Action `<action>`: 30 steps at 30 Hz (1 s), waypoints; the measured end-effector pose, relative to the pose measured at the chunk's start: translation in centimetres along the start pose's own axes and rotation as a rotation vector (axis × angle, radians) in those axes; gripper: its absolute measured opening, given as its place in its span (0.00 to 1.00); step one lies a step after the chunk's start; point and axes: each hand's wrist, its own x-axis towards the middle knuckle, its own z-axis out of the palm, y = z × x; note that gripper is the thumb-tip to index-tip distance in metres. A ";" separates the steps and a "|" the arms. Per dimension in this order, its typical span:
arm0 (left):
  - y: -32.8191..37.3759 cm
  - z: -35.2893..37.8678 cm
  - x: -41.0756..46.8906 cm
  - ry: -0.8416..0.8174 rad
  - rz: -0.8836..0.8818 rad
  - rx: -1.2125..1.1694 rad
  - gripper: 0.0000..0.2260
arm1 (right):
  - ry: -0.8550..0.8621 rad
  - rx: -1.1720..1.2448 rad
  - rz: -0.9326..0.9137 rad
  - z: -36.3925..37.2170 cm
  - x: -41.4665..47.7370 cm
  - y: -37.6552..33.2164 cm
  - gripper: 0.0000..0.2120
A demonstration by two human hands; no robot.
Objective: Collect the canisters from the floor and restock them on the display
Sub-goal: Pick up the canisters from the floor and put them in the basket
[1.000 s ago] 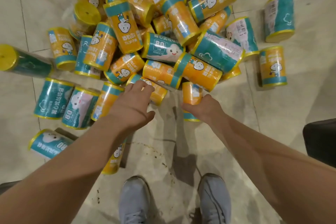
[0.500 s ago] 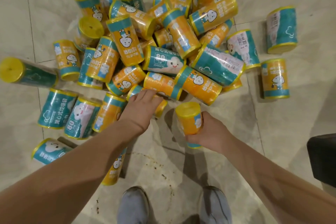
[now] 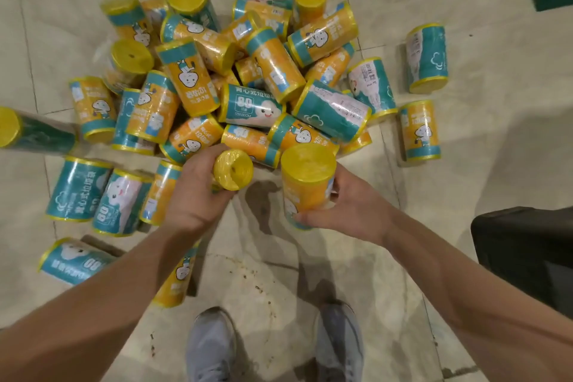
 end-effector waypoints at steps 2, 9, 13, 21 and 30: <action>3.3 -2.5 -1.4 0.049 -0.125 -0.219 0.31 | 0.023 0.035 -0.028 -1.2 -1.9 -2.3 0.36; 17.2 -14.2 -5.7 0.160 -0.179 -0.508 0.32 | 0.175 0.108 -0.166 -6.5 -10.3 -14.2 0.37; 26.1 -22.3 -8.0 0.206 -0.100 -0.574 0.32 | 0.301 0.112 -0.252 -10.6 -16.8 -22.3 0.36; 44.3 -39.4 -12.7 0.261 0.076 -0.551 0.33 | 0.490 0.102 -0.520 -18.6 -33.6 -39.6 0.32; 62.7 -55.5 -20.7 0.305 0.314 -0.551 0.28 | 0.593 0.057 -0.818 -23.6 -54.4 -55.7 0.26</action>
